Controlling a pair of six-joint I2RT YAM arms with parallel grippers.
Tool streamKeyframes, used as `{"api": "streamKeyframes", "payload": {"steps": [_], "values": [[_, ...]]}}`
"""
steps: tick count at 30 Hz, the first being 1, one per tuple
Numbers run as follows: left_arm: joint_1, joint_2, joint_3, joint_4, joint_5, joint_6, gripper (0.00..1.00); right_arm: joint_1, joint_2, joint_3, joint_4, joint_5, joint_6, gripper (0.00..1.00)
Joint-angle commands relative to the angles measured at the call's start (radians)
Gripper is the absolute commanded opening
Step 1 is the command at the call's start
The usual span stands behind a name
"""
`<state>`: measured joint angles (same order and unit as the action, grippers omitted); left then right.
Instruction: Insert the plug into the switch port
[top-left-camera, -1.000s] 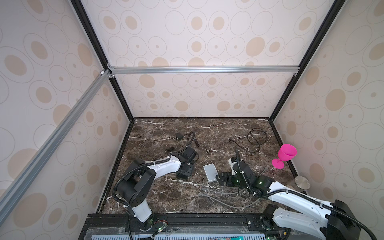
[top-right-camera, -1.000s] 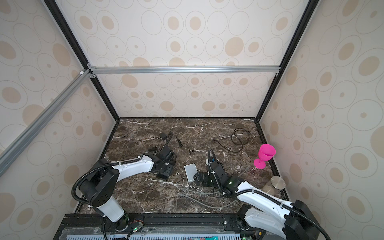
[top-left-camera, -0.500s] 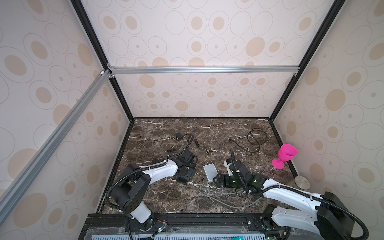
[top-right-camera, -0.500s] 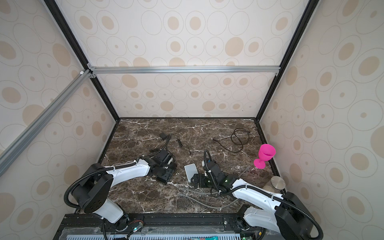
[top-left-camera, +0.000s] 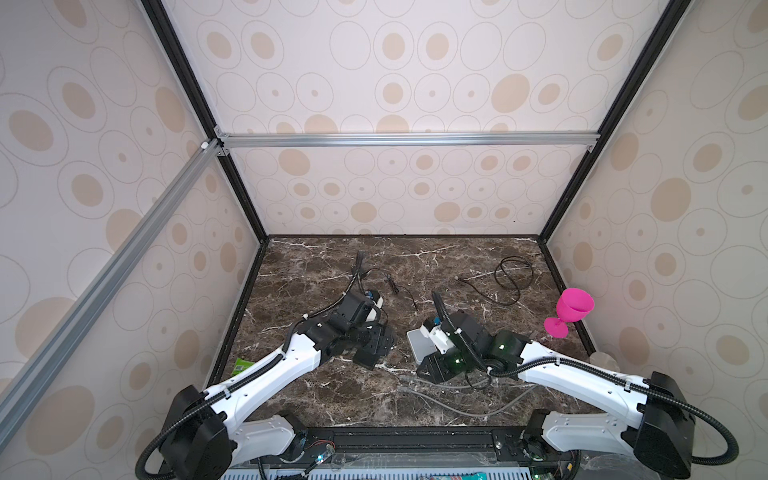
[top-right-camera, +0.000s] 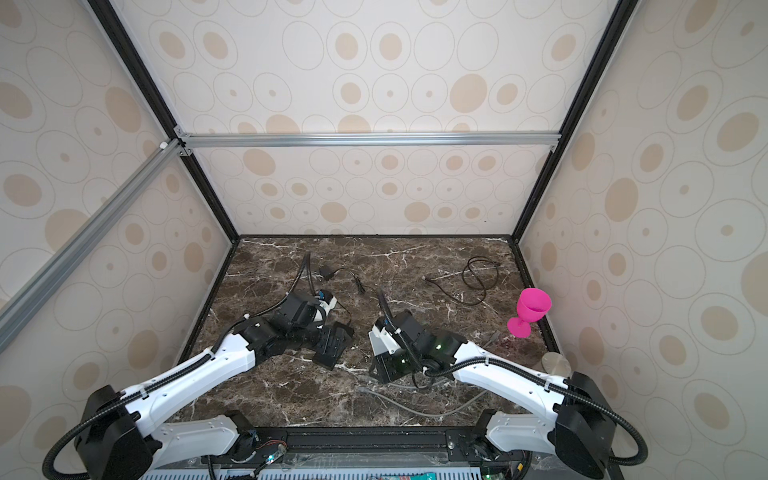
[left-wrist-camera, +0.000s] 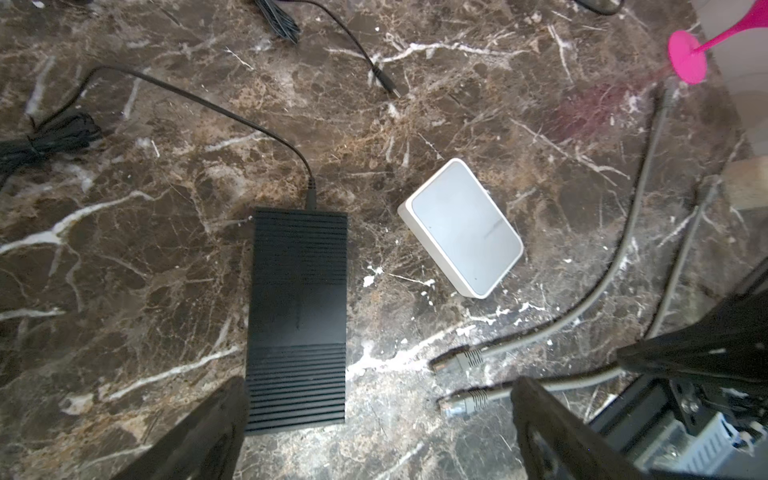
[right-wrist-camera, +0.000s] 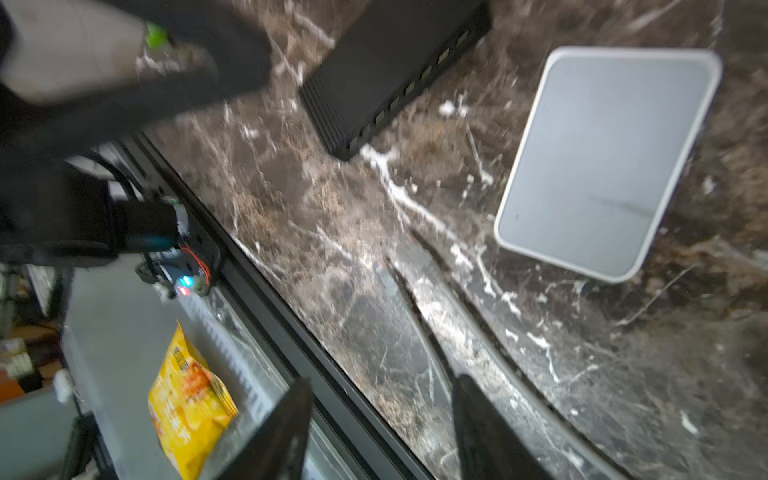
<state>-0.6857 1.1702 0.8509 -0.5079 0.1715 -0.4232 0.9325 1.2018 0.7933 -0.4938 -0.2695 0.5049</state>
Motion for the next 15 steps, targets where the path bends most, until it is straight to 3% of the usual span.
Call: {"api": "streamKeyframes", "payload": {"steps": [1,5,10,12,15], "values": [[-0.006,-0.077,-0.065,0.001,0.029,-0.018,0.98,0.076,0.005,-0.056,-0.097,0.07,0.008,0.46],[-0.006,-0.215,-0.109,0.084,0.069,-0.028,0.98,0.103,0.123,0.019,-0.146,0.1,-0.062,0.45],[-0.008,-0.296,-0.103,0.007,0.001,-0.04,0.98,0.12,0.285,0.132,-0.207,0.099,-0.211,0.48],[-0.009,-0.295,-0.067,-0.078,-0.088,-0.066,0.98,0.121,0.335,0.166,-0.209,0.092,-0.257,0.48],[-0.008,-0.327,-0.104,-0.031,-0.092,-0.065,0.98,0.124,0.403,0.224,-0.224,0.084,-0.291,0.47]]}}
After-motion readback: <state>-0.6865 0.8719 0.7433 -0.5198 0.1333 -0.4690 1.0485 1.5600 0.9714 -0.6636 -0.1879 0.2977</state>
